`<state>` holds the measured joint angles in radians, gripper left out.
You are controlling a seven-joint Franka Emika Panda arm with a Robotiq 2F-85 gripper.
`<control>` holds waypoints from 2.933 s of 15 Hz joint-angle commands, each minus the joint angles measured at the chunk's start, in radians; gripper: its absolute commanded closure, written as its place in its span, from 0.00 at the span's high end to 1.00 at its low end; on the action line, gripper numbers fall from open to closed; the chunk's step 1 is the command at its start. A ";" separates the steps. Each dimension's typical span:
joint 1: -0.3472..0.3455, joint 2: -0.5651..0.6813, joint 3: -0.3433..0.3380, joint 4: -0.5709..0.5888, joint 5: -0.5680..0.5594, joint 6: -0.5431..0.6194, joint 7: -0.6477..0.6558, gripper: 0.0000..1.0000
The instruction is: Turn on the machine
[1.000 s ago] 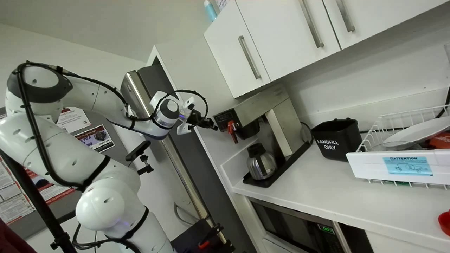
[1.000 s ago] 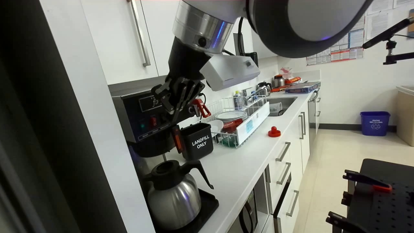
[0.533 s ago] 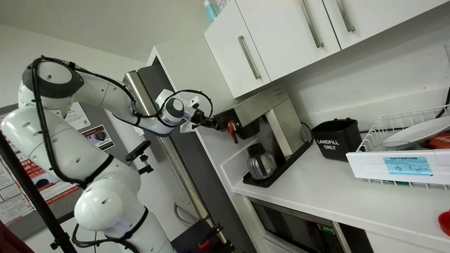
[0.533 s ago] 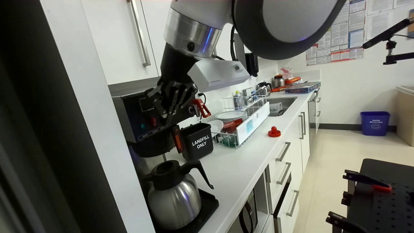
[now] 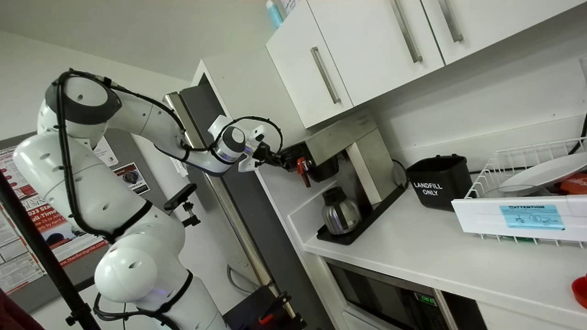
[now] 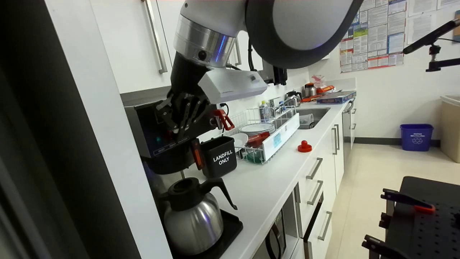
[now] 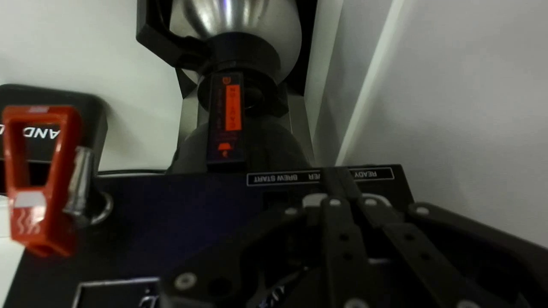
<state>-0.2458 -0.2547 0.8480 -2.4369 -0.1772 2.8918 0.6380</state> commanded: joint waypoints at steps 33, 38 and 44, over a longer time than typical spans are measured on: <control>0.456 -0.524 -0.313 -0.215 0.097 -0.297 -0.122 0.00; 0.457 -0.558 -0.295 -0.222 0.095 -0.289 -0.105 0.16; 0.462 -0.583 -0.296 -0.239 0.098 -0.290 -0.107 0.27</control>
